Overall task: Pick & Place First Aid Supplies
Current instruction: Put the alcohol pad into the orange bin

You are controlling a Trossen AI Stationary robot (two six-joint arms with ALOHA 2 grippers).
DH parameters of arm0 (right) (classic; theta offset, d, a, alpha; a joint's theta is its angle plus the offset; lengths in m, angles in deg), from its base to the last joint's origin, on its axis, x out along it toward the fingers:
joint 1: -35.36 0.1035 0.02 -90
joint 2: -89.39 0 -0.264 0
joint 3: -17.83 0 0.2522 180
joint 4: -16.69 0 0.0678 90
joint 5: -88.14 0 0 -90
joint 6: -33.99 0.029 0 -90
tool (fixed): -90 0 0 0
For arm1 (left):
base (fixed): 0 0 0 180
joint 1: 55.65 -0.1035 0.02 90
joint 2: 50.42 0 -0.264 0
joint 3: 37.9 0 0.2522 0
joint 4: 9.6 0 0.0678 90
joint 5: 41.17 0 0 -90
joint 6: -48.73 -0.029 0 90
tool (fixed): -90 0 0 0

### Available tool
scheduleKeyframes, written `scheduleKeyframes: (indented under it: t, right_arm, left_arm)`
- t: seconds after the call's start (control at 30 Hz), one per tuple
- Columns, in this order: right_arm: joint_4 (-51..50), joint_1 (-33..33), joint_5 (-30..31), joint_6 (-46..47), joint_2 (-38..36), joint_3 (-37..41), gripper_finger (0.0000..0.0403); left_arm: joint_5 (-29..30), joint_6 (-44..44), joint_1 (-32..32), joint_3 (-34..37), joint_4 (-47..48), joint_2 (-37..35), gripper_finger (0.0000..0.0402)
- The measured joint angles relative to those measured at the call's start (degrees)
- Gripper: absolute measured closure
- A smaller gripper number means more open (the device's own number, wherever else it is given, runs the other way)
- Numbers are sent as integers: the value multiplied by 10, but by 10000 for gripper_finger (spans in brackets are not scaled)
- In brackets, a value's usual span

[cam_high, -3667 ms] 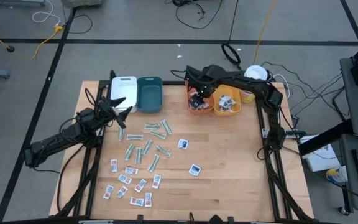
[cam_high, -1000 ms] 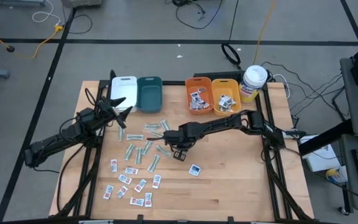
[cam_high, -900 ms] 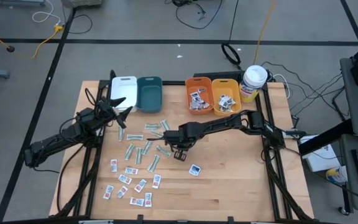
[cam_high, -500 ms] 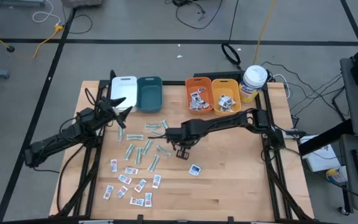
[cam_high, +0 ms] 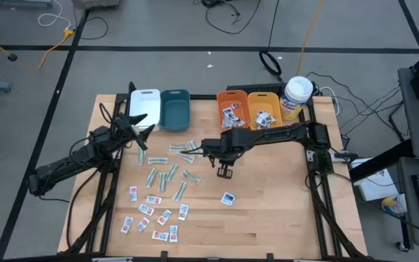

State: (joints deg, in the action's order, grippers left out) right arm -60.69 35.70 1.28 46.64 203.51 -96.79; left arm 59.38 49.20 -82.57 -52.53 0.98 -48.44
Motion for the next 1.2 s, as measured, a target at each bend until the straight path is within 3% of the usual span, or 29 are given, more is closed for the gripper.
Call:
scheduleKeyframes:
  t: [0.17,0.63,0.87,1.2]
  right_arm:
    - [-5,-24,-2,-24,-13,0,403]
    - [-11,-191,3,-143,-29,0,403]
    - [10,-264,43,-206,-29,0,403]
    - [70,-296,42,-210,2,0,403]
  left_arm:
    - [0,0,0,0,0,0,105]
    - [0,0,0,0,0,0,105]
    - [0,0,0,0,0,0,105]
    - [0,0,0,0,0,0,105]
